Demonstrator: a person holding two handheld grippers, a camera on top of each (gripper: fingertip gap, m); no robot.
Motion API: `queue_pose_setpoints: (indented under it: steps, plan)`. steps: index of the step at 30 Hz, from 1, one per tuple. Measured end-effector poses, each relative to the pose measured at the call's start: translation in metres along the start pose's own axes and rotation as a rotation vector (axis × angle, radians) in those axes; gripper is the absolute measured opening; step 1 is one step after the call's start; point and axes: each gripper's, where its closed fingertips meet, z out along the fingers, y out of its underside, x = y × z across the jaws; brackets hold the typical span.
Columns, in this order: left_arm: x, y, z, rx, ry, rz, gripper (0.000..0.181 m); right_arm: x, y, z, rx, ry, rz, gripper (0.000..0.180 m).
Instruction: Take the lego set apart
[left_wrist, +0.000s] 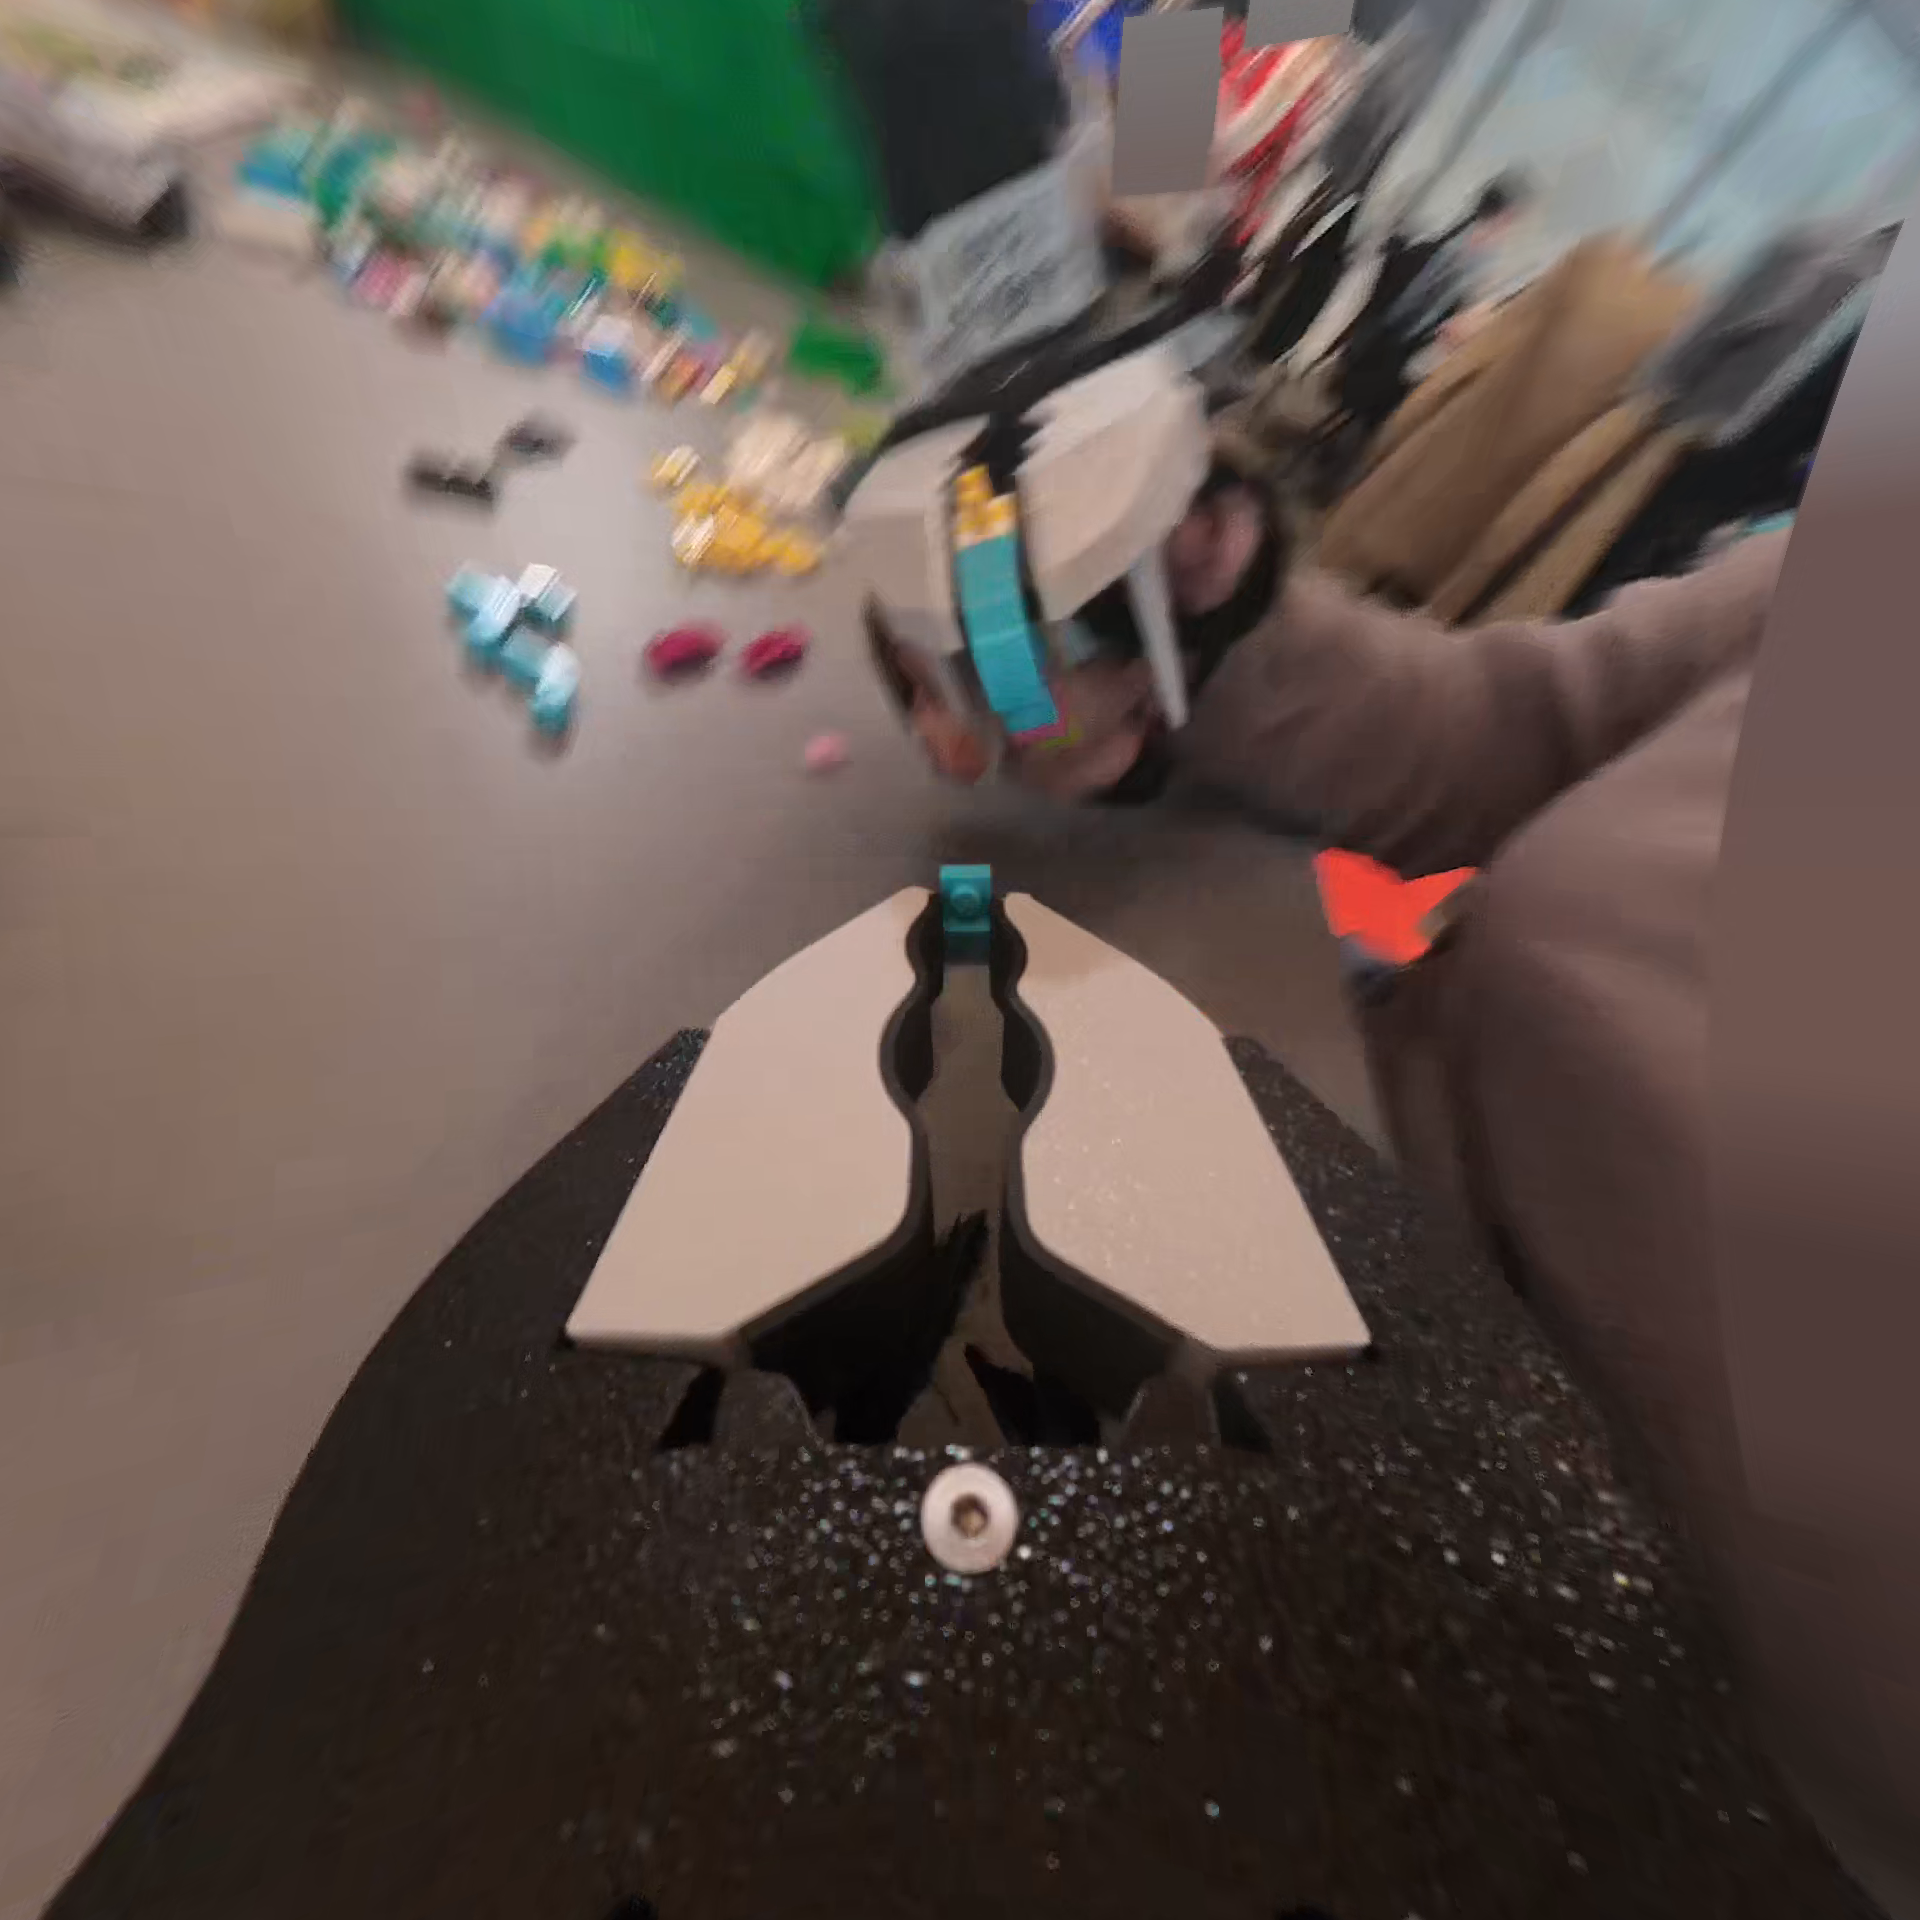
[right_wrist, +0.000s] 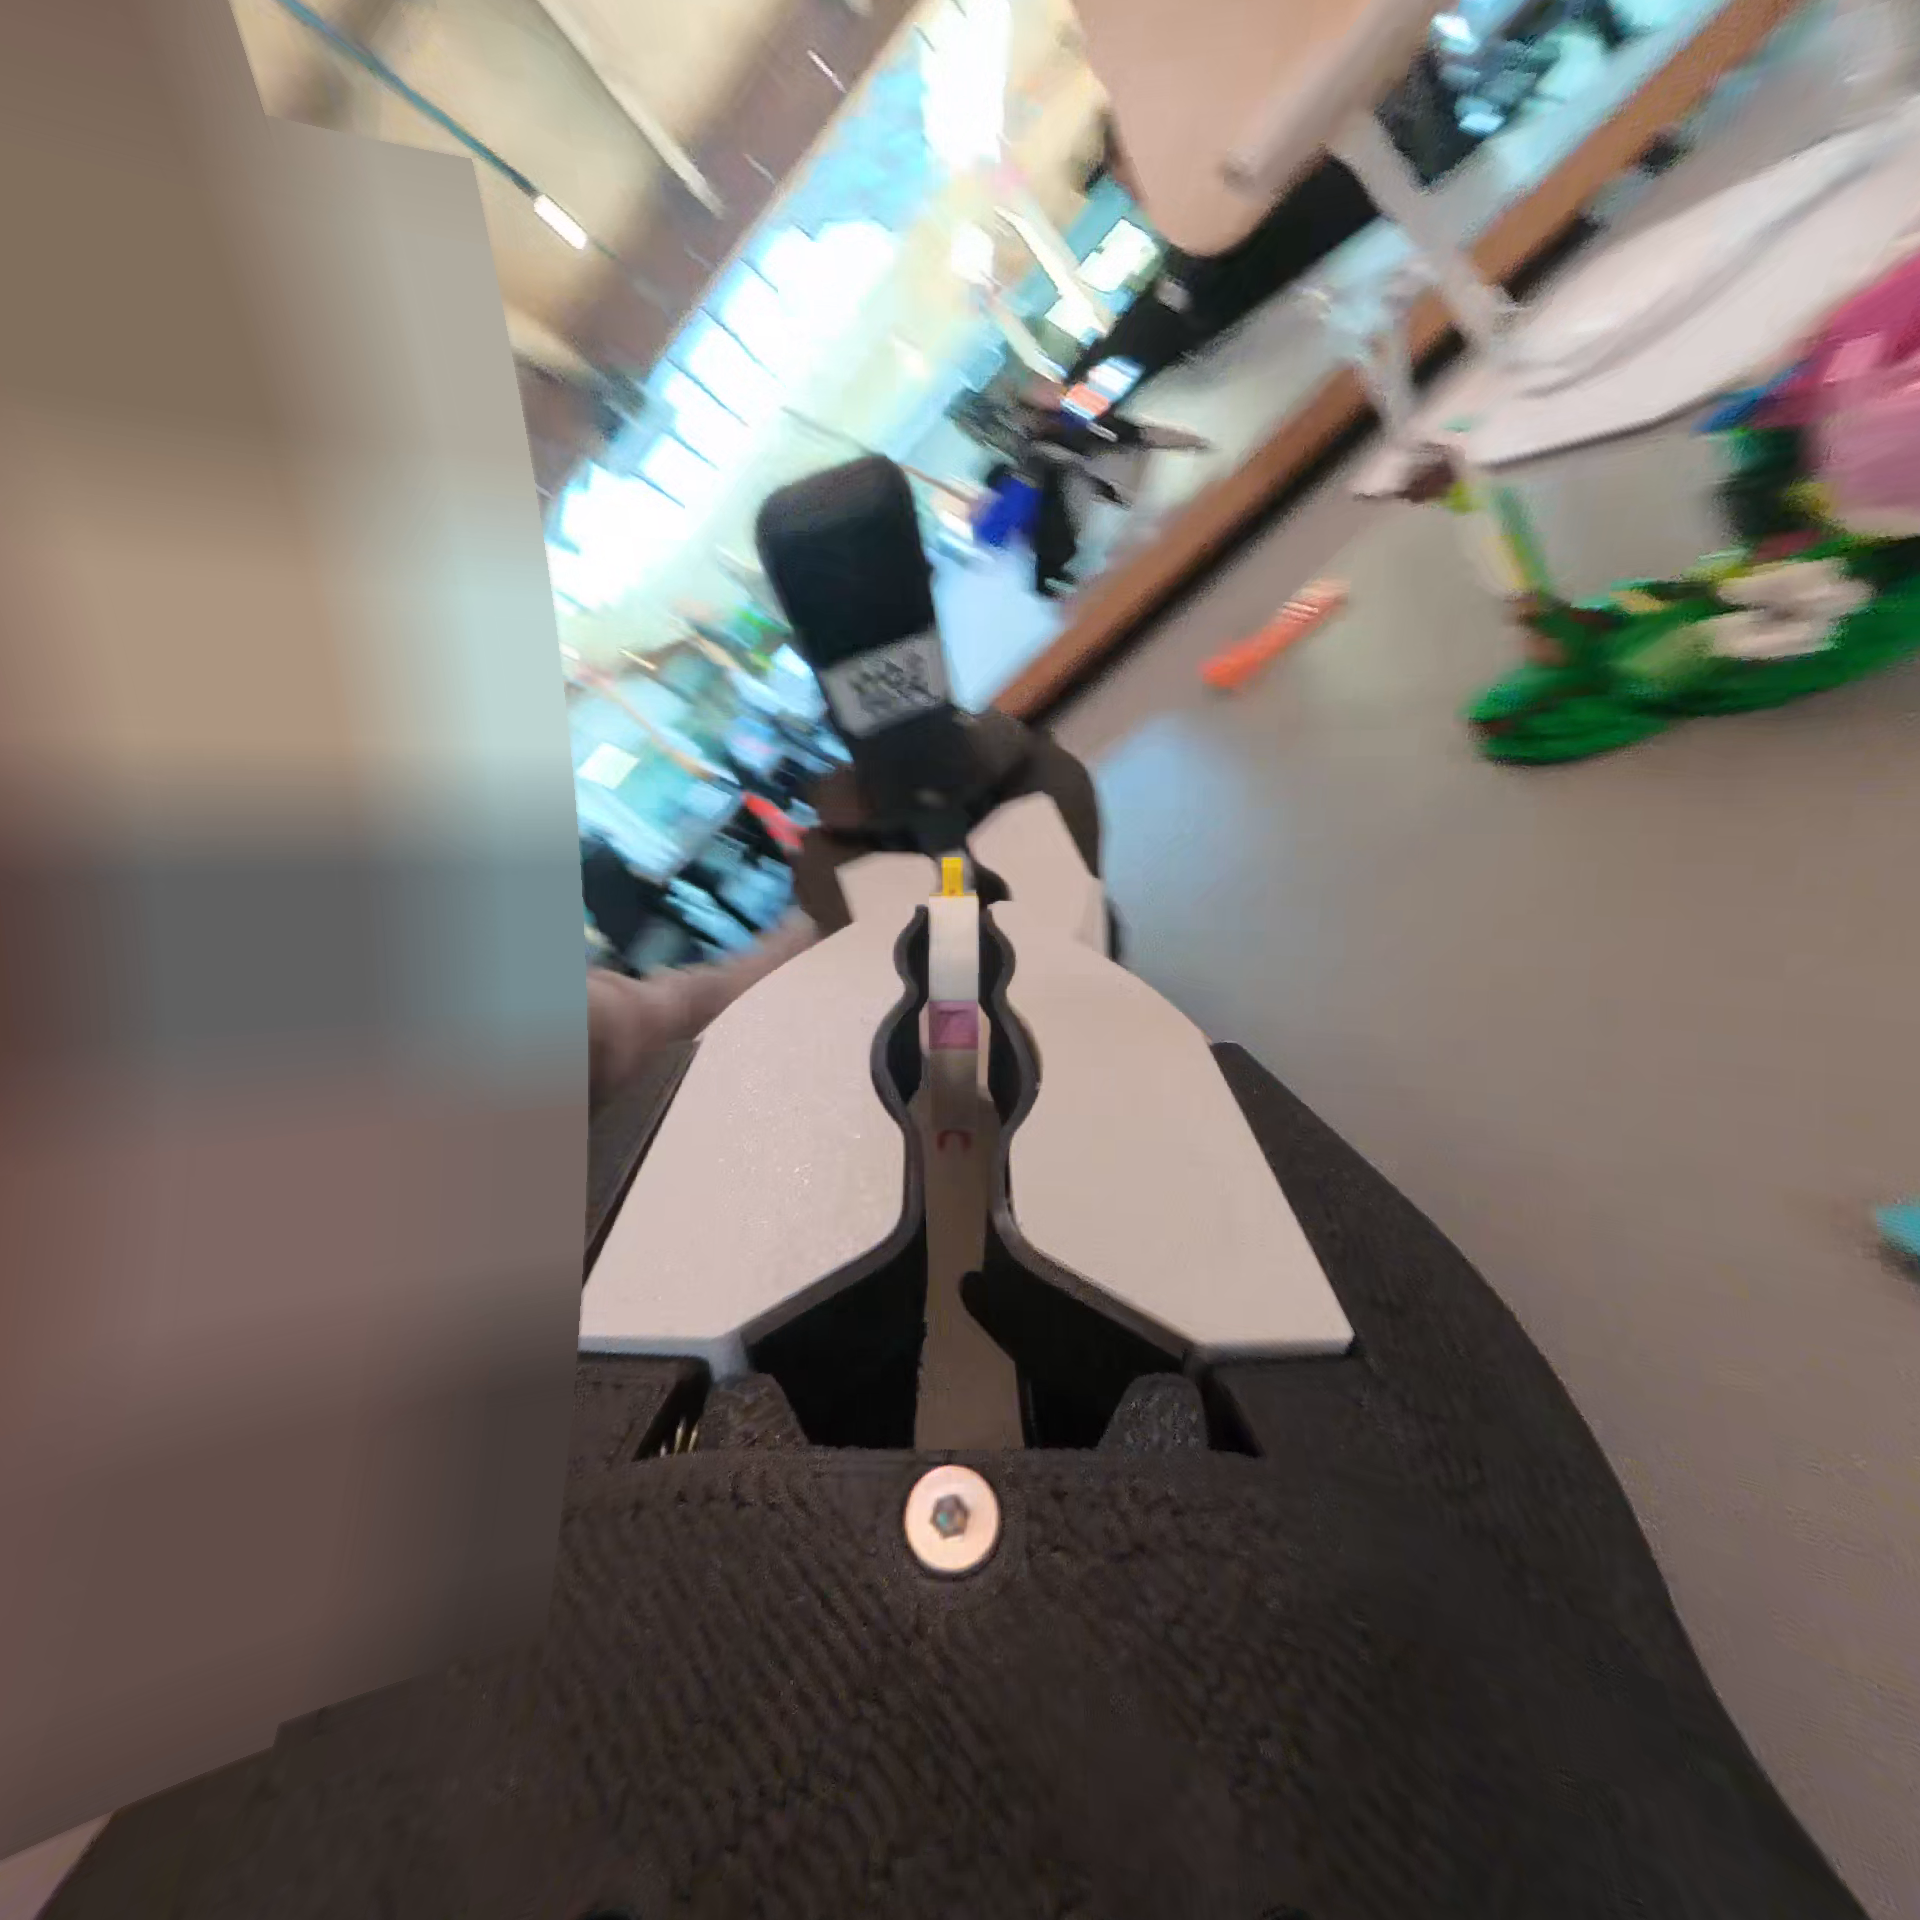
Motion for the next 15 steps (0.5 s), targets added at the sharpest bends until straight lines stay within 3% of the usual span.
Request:
queue_pose_setpoints:
  steps: [1,3,6,12,15]
  plan:
    - [-0.011,0.010,0.001,-0.066,-0.061,-0.041,0.007,0.010,0.003,-0.003,-0.049,0.089,-0.063,0.007]
    - [-0.021,0.019,0.003,-0.115,-0.113,-0.136,0.007,0.019,0.010,-0.005,-0.116,0.160,-0.098,0.007]
    - [-0.023,0.033,0.009,-0.182,-0.114,-0.193,0.026,0.030,0.023,-0.003,-0.179,0.205,-0.095,0.007]
    - [-0.015,0.017,0.005,-0.103,-0.086,-0.101,0.047,0.035,0.035,0.000,-0.244,0.222,-0.150,0.007]
    - [-0.002,0.002,0.006,-0.004,-0.009,-0.096,0.029,0.025,0.040,0.006,-0.255,0.159,-0.161,0.007]
